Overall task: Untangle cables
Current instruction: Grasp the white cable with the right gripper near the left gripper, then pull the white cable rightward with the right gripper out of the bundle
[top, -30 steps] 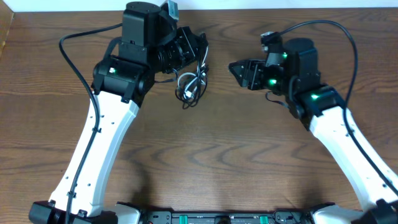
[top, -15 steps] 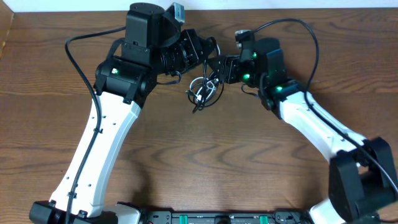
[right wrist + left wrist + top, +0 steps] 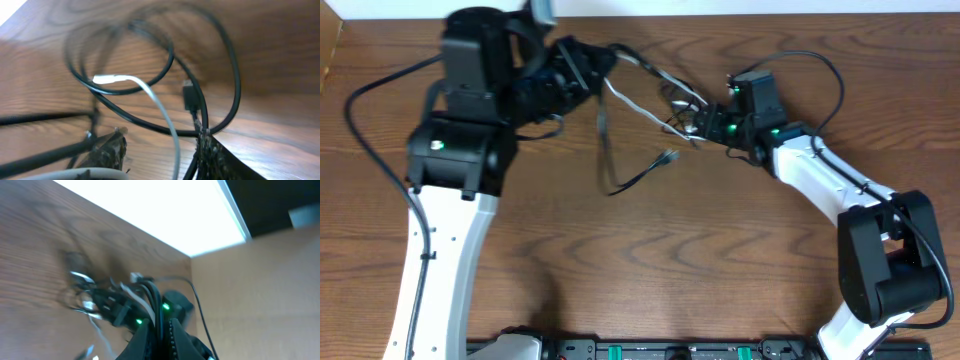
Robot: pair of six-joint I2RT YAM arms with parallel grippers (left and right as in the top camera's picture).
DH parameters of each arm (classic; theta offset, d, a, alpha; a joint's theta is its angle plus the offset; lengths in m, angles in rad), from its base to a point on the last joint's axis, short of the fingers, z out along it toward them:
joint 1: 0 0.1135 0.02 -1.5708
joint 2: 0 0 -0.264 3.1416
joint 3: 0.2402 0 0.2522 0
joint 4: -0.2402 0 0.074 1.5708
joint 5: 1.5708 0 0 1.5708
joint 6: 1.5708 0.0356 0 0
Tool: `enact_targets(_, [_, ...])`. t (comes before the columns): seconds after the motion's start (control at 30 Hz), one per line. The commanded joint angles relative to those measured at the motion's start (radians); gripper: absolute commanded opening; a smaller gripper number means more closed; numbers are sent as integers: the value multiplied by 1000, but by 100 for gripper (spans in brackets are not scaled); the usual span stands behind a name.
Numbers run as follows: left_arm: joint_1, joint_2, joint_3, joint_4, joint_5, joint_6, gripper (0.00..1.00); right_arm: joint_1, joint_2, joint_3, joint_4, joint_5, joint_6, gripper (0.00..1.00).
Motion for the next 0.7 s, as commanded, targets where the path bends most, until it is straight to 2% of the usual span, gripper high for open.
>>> enact_targets(0.0, [104,-23,17,-18,-74,56,7,-70,13,0,-83,4,-80,35])
enact_targets(0.03, [124,-23,17,-33,-93,74,7,-80,13,0,-99,-13,-100,32])
enact_targets(0.1, [154,-23,17,-72,-120,106,7,-99,12,0,-132,-78,-158,17])
enact_targets(0.17, [160,-22,17,-100,-156,145,7,-106,9,0,-153,-108,-187,13])
enact_targets(0.2, [160,-21,17,-119,-179,160,7,-108,3,0,-167,-115,-198,6])
enact_targets(0.27, [160,-13,17,-154,-192,187,7,-108,-11,0,-192,-128,-224,1])
enact_targets(0.47, [160,15,17,-233,-190,288,7,-128,-92,1,-276,-95,-266,1])
enact_targets(0.67, [160,25,17,-292,-189,363,7,-160,-206,1,-357,23,-311,1])
